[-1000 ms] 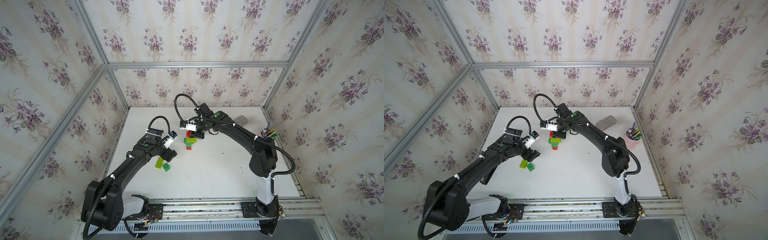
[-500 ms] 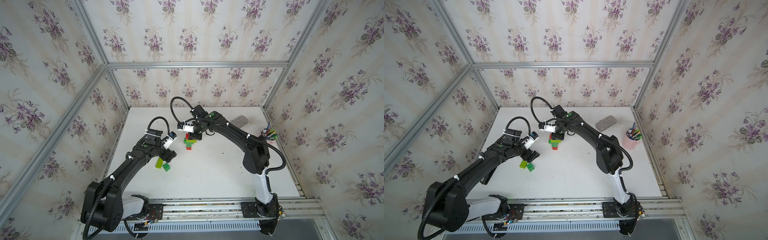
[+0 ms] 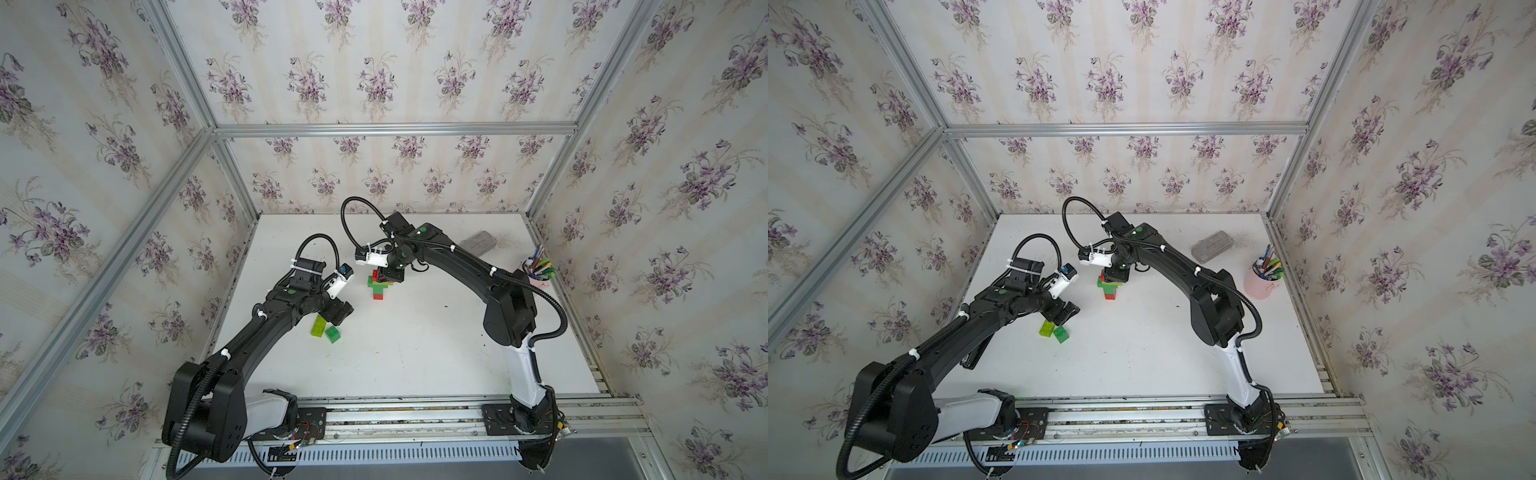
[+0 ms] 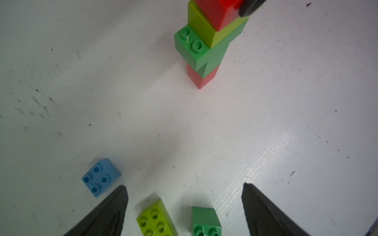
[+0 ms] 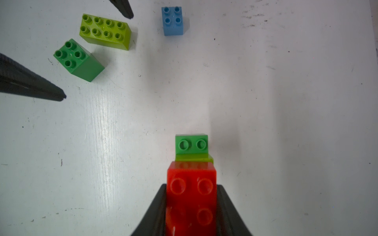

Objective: Assemble a spoon with lego
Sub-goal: Assemble the lego brick with the lego brick.

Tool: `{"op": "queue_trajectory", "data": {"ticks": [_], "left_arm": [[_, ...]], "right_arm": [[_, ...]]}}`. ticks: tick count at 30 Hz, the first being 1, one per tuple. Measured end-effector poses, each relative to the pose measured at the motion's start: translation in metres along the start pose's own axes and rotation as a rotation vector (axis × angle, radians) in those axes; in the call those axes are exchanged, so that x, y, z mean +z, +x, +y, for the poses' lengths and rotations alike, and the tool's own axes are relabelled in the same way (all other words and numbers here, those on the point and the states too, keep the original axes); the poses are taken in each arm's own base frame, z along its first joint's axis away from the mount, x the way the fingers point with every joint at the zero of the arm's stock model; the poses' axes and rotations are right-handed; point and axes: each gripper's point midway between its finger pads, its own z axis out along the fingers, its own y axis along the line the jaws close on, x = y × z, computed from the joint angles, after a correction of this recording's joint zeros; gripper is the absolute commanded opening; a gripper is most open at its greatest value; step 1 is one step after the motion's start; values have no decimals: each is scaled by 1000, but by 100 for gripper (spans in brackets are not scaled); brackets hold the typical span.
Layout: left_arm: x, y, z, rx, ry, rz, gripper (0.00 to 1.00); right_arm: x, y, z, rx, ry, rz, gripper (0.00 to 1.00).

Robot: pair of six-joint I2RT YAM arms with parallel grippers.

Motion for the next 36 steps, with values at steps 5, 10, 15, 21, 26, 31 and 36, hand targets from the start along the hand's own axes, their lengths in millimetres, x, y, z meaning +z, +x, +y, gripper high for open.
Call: {"op": "queue_trajectory", "data": {"ticks": [5,10,15,21,26,31,36], "left_arm": [[1,1,0,-1,2,3,90],[1,1,0,-2,3,5,90],[1,1,0,-2,3,5,90],[1,1,0,-2,2,6,90],[2,1,0,-4,2,6,90],[2,2,0,-12,2,8,90],[0,2,0,-24,2,9,90]], "right_arm": [[1,1,-2,4,-4,-5,28],[3,1,-2,9,-18,-15,28],[8,3,-1,20,-55,-30,27],[14,7,2,42,-82,-22,28],[7,1,0,43,-74,-34,43],[-1,0,1,57,-73,-11,57],[-8,-9,-7,55,-41,-36,62]]}}
